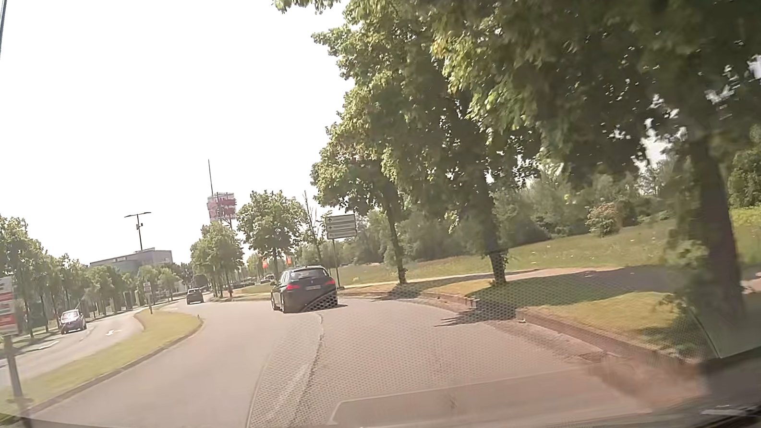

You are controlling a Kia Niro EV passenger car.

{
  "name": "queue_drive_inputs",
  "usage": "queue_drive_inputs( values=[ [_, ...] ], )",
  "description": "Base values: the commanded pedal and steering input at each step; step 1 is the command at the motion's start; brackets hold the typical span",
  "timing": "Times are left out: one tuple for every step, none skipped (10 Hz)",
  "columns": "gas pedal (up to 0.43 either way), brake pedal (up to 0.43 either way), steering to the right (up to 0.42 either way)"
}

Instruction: Follow the waypoints while adhering to traffic rules and regulations

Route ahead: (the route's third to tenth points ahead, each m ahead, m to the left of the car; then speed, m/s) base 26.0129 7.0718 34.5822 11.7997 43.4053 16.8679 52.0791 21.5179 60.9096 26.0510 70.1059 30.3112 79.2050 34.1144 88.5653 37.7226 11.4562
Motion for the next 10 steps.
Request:
queue_drive_inputs(
  values=[
    [0.209,0.000,-0.071],
    [0.209,0.000,-0.072],
    [0.209,0.000,-0.074],
    [0.197,0.000,-0.079],
    [0.197,0.000,-0.084],
    [0.197,0.000,-0.085],
    [0.177,0.000,-0.086],
    [0.177,0.000,-0.086],
    [0.177,0.000,-0.086],
    [0.177,0.000,-0.086]
  ],
)
